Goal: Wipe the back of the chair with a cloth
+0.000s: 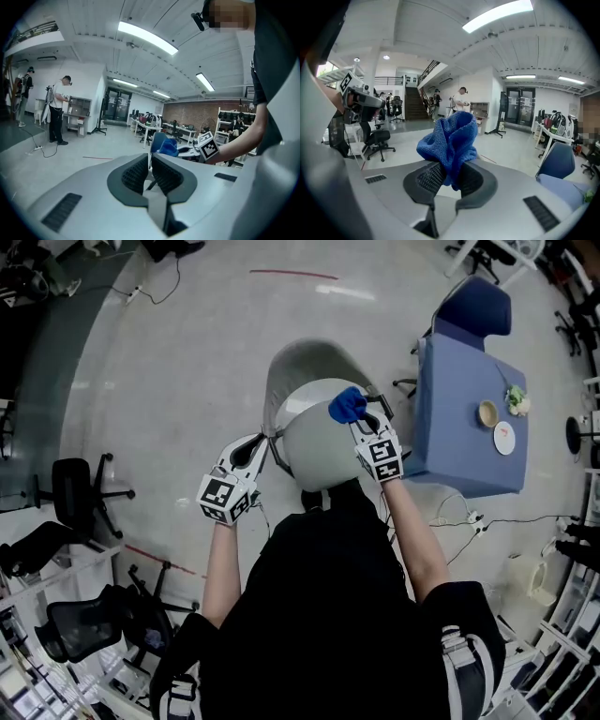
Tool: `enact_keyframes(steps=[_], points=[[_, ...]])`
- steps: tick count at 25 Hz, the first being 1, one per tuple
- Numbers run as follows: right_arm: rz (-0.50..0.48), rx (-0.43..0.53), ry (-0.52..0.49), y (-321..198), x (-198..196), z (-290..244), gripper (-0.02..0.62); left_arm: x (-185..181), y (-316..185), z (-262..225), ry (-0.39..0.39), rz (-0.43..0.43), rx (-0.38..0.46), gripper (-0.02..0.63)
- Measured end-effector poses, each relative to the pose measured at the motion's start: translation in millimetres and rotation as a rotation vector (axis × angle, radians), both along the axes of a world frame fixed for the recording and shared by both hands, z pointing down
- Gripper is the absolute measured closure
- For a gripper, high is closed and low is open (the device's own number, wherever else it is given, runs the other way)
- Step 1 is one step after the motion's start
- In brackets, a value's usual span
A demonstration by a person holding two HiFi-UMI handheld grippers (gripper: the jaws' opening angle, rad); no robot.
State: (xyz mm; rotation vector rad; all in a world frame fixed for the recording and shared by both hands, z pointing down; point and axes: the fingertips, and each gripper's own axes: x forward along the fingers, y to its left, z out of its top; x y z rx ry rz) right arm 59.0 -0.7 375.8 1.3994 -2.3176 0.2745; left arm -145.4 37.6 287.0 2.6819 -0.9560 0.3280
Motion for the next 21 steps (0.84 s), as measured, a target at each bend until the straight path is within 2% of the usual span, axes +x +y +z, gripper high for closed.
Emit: enact_keyframes(steps=[12, 21], points=[[-0.045, 0.063, -0.034, 42, -18, -42, 0.518, 4, 5, 0, 0.018, 0.076, 0.017, 0.565], [-0.056, 0.059, -0.032, 50, -23, -47, 0.518, -16, 8, -4, 0.017, 0.052, 0.022, 0.565]])
